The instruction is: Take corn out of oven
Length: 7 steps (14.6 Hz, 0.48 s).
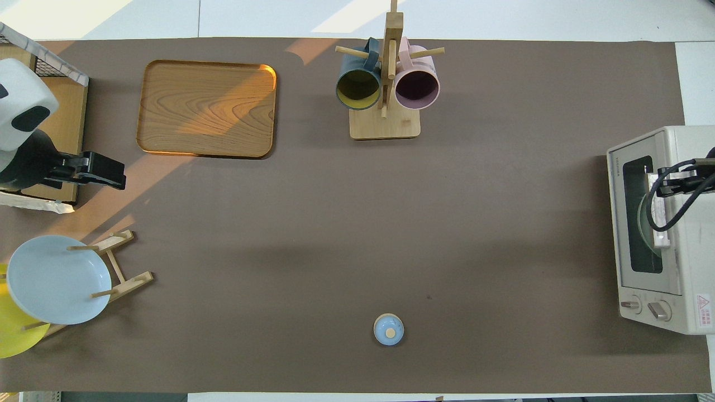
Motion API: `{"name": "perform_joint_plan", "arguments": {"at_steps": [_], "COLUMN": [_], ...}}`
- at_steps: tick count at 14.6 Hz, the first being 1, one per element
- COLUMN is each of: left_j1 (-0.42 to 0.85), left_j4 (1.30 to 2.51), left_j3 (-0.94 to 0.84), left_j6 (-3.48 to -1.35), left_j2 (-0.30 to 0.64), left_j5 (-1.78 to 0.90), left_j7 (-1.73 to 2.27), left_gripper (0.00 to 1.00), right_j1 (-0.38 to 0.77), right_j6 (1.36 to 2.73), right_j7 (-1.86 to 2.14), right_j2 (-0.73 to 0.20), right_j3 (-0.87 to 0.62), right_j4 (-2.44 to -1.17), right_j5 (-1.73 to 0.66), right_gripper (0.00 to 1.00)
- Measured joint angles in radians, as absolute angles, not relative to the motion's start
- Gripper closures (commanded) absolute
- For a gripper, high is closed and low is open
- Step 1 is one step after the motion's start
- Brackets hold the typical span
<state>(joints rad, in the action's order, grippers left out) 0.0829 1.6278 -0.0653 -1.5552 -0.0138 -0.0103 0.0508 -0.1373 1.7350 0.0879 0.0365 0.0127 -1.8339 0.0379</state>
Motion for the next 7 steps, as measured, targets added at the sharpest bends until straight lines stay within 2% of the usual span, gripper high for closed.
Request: {"name": "perform_joint_plan", "arguments": {"at_steps": [7], "left_j1": [0.083], "left_j4": [1.628], "left_j3": [-0.065], "left_j6": [-1.555], "left_j2": [-0.014], "left_j5": [-0.01], "left_j7": [0.051], "left_gripper": [0.0], "right_j1": [-0.178], "right_j6": [1.802], "right_j7": [0.087], "right_j2": [0.038], "right_j3": [0.015], "right_j4": [-1.937], "right_j5": [0.051], "right_gripper": [1.0]}}
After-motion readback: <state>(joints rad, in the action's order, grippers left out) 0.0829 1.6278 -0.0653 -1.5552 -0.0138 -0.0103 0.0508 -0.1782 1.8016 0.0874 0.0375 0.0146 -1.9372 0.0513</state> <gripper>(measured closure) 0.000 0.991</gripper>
